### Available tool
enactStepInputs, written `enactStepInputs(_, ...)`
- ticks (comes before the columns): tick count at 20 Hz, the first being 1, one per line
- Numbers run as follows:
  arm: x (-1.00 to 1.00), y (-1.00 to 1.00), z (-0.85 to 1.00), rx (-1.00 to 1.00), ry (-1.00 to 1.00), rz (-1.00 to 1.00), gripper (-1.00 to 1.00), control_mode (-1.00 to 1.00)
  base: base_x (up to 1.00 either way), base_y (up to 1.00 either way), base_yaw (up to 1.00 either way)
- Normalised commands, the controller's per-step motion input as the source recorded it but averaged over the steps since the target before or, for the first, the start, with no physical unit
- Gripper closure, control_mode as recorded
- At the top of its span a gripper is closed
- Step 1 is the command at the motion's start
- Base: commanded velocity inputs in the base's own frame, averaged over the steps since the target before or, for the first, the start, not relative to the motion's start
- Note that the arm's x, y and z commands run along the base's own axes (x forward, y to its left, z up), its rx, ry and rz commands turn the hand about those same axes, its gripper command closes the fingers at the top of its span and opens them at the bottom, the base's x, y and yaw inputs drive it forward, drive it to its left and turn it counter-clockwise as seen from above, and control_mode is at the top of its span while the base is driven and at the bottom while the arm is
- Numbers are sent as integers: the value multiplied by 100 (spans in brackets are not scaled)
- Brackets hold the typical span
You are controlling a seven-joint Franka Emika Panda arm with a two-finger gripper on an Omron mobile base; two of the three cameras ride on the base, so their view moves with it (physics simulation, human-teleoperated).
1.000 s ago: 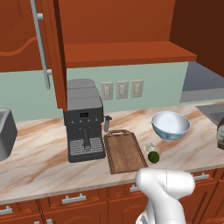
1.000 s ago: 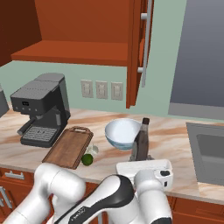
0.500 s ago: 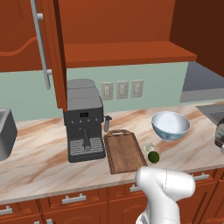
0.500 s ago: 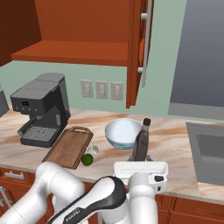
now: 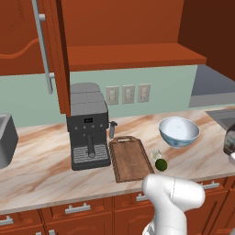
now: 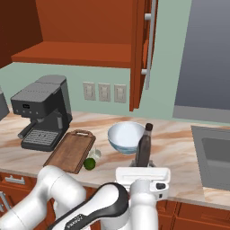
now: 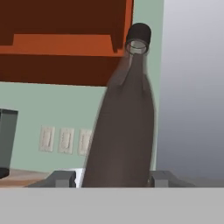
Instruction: Open the cabinet. Place the bowl and condiment on the counter. Then place the lime and garlic on the cutting board.
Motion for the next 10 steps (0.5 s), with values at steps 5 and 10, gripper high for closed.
enactStepInputs(5, 5, 0, -16, -2, -9, 0, 100, -100, 0, 0, 0)
enactStepInputs(10, 21, 0, -11, -1, -10, 0, 100, -100, 0, 0, 0)
